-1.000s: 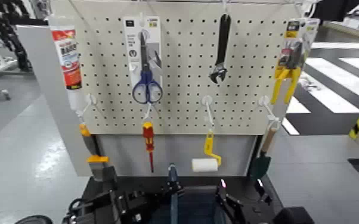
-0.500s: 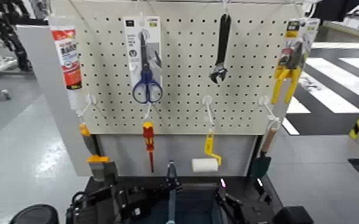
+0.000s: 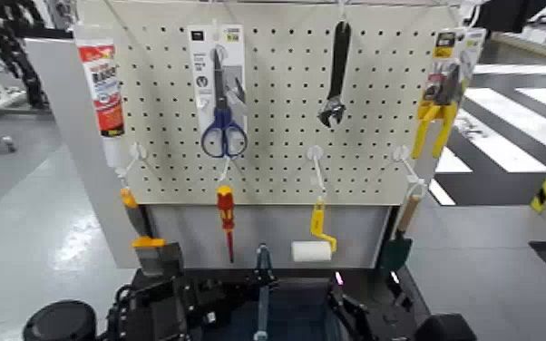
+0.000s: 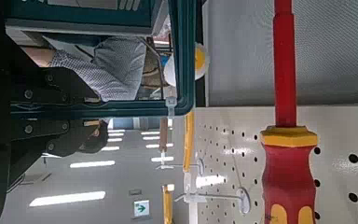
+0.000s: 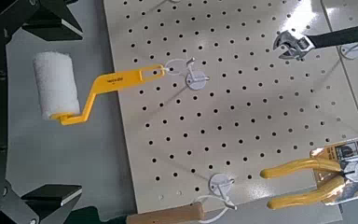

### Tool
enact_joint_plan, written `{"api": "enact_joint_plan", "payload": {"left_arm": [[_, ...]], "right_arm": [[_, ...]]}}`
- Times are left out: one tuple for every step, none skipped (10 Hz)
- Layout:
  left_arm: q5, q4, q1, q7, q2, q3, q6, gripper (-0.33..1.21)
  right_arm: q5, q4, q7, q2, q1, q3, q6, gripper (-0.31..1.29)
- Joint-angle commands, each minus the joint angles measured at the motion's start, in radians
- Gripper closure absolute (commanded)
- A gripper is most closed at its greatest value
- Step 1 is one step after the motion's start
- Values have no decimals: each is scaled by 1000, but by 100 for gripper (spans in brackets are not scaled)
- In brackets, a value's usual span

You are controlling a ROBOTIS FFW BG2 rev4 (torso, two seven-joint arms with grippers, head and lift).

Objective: Place the crate on the table.

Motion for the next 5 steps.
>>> {"api": "enact_joint_plan", "payload": {"left_arm": [[-5,11,-10,-15,-3,-17,-20,85],[-7,11,-10,-26,-1,-20,-36,65],[-7,9,-8,-26,-1,-20,-39,43],[-13,8,-3,-26,-3,-17,-43,28],[-28,3,7,-26,-4,-6,-46,19]], "right_arm": [[0,0,0,0,-1,0,0,14],[0,0,0,0,-1,0,0,14],[0,0,0,-2,-1,0,0,14],[-2,-1,0,-2,-1,-1,0,14],[-2,0,0,-2,-1,-1,0,14]]}}
